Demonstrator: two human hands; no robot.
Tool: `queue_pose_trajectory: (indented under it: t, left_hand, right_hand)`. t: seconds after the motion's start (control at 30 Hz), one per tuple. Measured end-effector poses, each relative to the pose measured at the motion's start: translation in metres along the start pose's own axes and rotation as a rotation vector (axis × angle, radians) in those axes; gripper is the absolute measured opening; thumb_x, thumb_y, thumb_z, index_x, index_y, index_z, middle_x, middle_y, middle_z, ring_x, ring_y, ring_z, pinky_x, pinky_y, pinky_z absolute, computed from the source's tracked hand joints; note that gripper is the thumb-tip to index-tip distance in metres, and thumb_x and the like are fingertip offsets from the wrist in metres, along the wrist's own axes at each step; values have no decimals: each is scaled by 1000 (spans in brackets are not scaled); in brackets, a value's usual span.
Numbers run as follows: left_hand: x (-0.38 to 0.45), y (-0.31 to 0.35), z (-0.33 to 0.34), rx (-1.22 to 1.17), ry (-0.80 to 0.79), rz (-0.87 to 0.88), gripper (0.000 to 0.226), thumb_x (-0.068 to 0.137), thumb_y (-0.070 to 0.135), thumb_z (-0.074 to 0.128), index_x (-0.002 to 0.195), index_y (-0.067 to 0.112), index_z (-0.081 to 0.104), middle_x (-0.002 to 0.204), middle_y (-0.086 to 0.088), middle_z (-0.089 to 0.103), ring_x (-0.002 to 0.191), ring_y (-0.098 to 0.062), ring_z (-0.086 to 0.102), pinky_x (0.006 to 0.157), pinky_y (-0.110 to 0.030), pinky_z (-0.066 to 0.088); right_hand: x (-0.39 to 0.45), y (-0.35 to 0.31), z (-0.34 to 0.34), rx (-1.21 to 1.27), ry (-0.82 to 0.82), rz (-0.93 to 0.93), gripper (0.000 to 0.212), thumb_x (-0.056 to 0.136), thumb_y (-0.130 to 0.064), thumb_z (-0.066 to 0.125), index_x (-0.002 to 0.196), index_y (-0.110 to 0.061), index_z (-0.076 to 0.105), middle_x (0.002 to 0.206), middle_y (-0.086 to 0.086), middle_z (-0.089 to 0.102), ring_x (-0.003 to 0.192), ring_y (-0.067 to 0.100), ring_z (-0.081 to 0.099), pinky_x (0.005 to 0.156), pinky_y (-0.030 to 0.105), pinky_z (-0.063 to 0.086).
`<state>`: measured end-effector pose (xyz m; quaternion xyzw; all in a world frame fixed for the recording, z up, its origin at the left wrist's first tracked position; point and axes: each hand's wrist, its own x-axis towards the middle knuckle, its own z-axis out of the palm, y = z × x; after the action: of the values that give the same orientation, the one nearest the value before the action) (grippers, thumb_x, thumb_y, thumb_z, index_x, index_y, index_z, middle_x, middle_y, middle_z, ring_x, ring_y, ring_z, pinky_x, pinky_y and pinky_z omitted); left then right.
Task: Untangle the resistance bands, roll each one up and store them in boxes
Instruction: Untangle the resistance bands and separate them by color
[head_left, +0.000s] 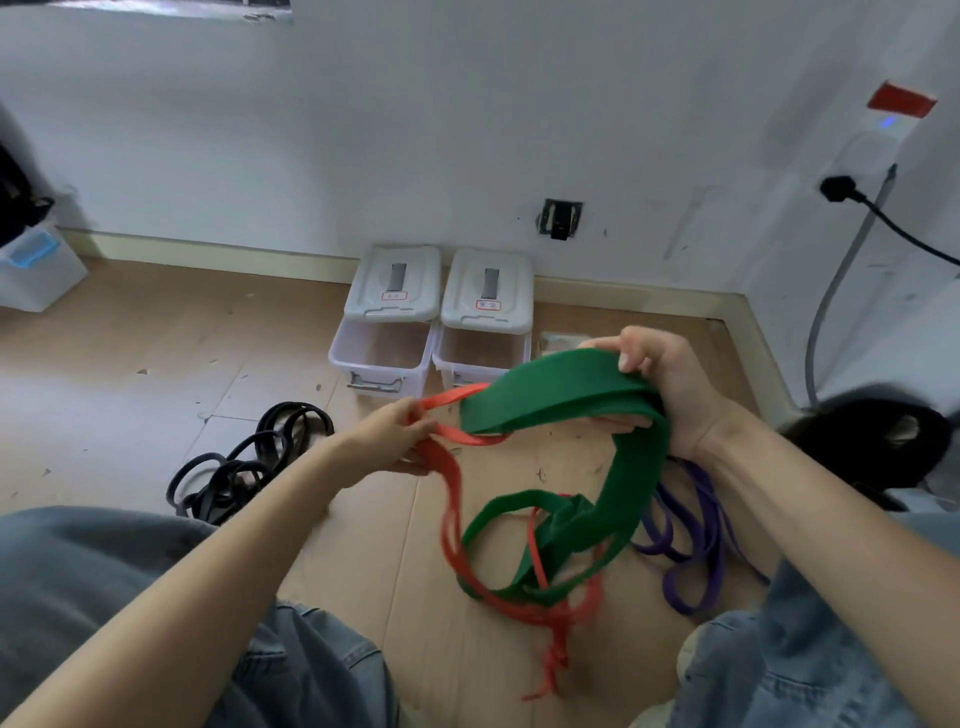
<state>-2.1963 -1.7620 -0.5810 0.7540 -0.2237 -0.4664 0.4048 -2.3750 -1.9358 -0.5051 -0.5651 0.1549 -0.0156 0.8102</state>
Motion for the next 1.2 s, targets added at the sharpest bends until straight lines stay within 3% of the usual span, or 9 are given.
queue_pose_trajectory:
  t: [0.1, 0.27, 0.53, 0.7, 0.8, 0.93, 1.0, 1.1, 1.2]
  left_hand:
    - [1, 7, 17, -107, -142, 85, 16, 94, -2, 43, 101, 13, 42, 85, -9, 59, 71, -20, 66, 64, -28, 58]
    - [10, -19, 33, 1047, -180, 158, 62, 86, 0, 49, 140, 20, 25, 111, -12, 59, 88, -25, 57, 70, -27, 44]
    - [9, -54, 1, 1439, -23, -101, 40, 94, 6, 37, 133, 12, 37, 125, -7, 56, 112, -25, 57, 83, -34, 48]
    - [11, -33, 4, 1044, -275, -92, 32, 88, 8, 46, 118, 15, 56, 112, -4, 58, 89, -17, 55, 62, -18, 41]
    - [7, -11, 4, 764, -307, -104, 22, 90, 6, 45, 103, 12, 63, 99, 2, 59, 69, -9, 52, 56, -13, 43]
    - [-8, 25, 0, 536, -216, -22, 14, 93, 17, 51, 87, 16, 64, 77, 2, 58, 58, -7, 56, 52, -15, 45]
    - [-22, 41, 3, 448, -165, 58, 17, 95, 20, 50, 92, 12, 65, 67, 0, 55, 54, -6, 54, 50, -15, 44]
    - [-45, 67, 9, 66, -219, 195, 22, 96, 23, 48, 95, 9, 66, 58, 4, 56, 47, -4, 52, 49, -14, 45]
    - [-60, 87, 7, -332, -312, 290, 24, 93, 26, 51, 100, 9, 67, 59, 4, 58, 48, -7, 51, 54, -18, 48]
  right_hand:
    - [2, -1, 1, 121, -39, -38, 16, 59, -16, 37, 54, -12, 51, 45, 1, 38, 30, 10, 28, 35, 14, 23]
    - [6, -2, 8, 340, -248, -127, 11, 61, -17, 44, 51, -15, 40, 38, 1, 29, 30, 15, 17, 40, 21, 15]
    - [3, -10, 0, 395, -78, -258, 14, 59, -18, 41, 48, -17, 33, 36, 0, 24, 32, 14, 15, 40, 21, 13]
    - [7, -4, -10, 28, 591, -235, 28, 78, -18, 41, 51, -22, 45, 45, -6, 40, 39, 10, 33, 42, 20, 28]
    - [13, 6, -14, -551, 702, -169, 39, 87, -23, 48, 47, -24, 47, 45, -9, 41, 40, 5, 37, 45, 20, 32]
    - [17, 31, -22, -1294, 479, 259, 24, 92, -31, 51, 89, -8, 59, 73, 5, 55, 64, 17, 52, 56, 27, 39]
    - [14, 38, -20, -1533, 272, 472, 52, 88, -33, 56, 130, -5, 41, 125, 16, 49, 112, 28, 50, 84, 36, 46]
    - [10, 42, 5, -1336, -253, 444, 92, 79, -42, 68, 149, -30, 10, 157, -5, 14, 141, 15, 19, 113, 35, 26]
    - [6, 67, 41, -962, -448, 401, 67, 80, -38, 70, 138, -34, 37, 141, -10, 44, 127, 7, 43, 104, 26, 38]
